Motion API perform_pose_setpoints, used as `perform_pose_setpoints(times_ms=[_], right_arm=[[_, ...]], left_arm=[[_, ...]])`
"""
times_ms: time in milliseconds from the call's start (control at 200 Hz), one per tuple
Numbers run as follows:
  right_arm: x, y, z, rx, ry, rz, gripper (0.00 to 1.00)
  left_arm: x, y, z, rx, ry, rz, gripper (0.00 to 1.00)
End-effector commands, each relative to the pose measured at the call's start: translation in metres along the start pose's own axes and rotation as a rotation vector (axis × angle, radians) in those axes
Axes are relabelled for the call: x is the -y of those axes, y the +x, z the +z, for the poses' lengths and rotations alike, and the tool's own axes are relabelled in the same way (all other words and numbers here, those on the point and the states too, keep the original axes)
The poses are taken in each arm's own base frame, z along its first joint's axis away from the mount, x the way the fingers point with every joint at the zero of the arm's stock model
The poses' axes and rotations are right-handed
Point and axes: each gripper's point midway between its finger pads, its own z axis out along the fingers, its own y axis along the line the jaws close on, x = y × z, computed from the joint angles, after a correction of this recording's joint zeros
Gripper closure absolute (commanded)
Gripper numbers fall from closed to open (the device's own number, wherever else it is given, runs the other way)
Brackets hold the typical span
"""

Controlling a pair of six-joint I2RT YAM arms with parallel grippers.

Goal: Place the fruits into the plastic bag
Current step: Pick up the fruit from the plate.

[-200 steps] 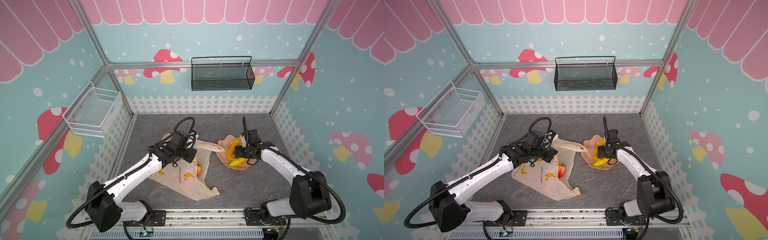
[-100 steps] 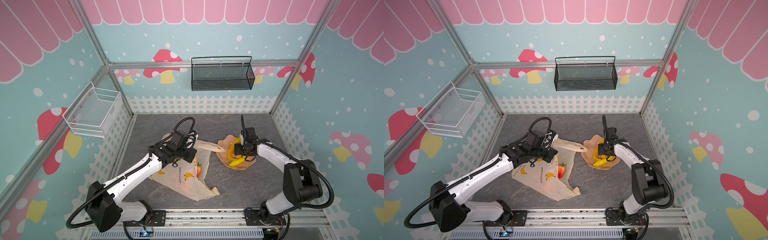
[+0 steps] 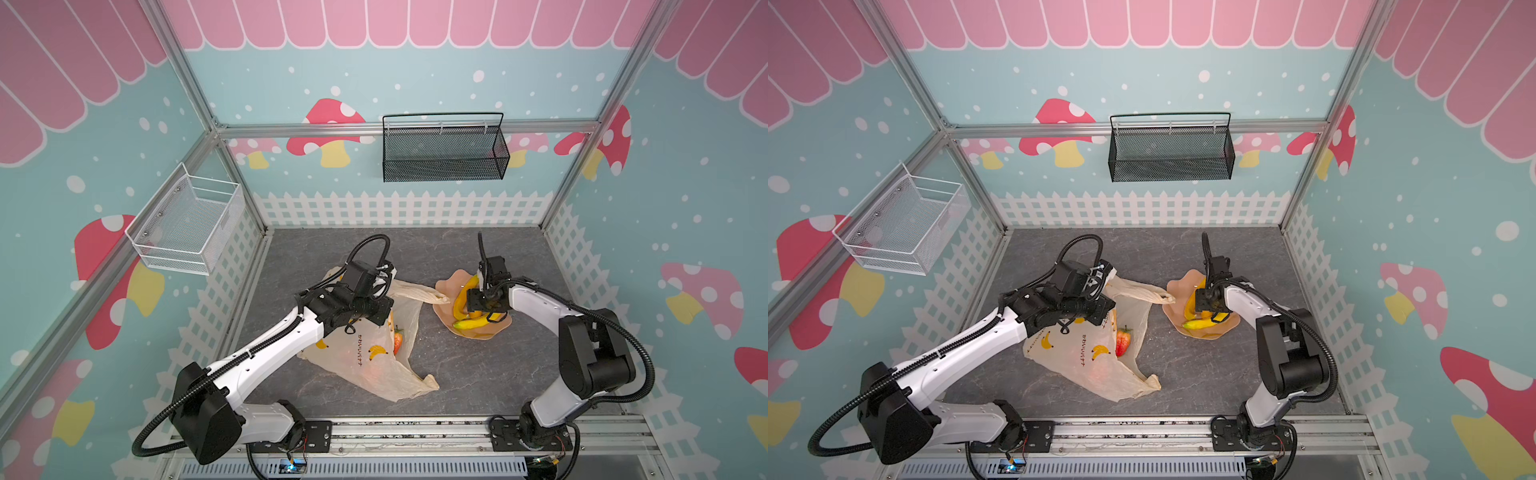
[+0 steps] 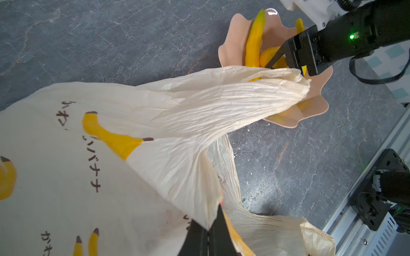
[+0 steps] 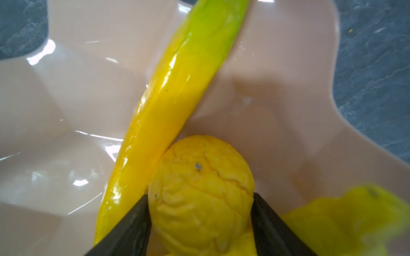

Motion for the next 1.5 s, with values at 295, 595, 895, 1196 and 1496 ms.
perform_pose_setpoints(times_ms=[295, 595, 895, 1196, 1496], right_arm=[[0.009, -0.01, 0.004, 0.026, 0.048, -0.013, 0.38], [-0.001, -0.026, -0.029, 0.115, -0.013, -0.028, 0.46], [-0.003, -0.04, -0.067, 0.193, -0.03, -0.026, 0.49], [-0.013, -0.053, -0.109, 0.295, -0.1, -0.033, 0.5], [-0.032, -0.053, -0.13, 0.345, -0.221, -0.076, 0.5]], left_arm=[[0.001, -0.004, -0.004, 0.018, 0.009, -0.013, 1.0], [0.001, -0.004, -0.002, 0.014, 0.012, -0.01, 1.0], [0.002, -0.006, 0.001, 0.011, 0.018, -0.01, 1.0], [0.003, -0.007, 0.001, 0.011, 0.019, -0.007, 1.0], [0.002, -0.007, 0.001, 0.011, 0.019, -0.004, 1.0]])
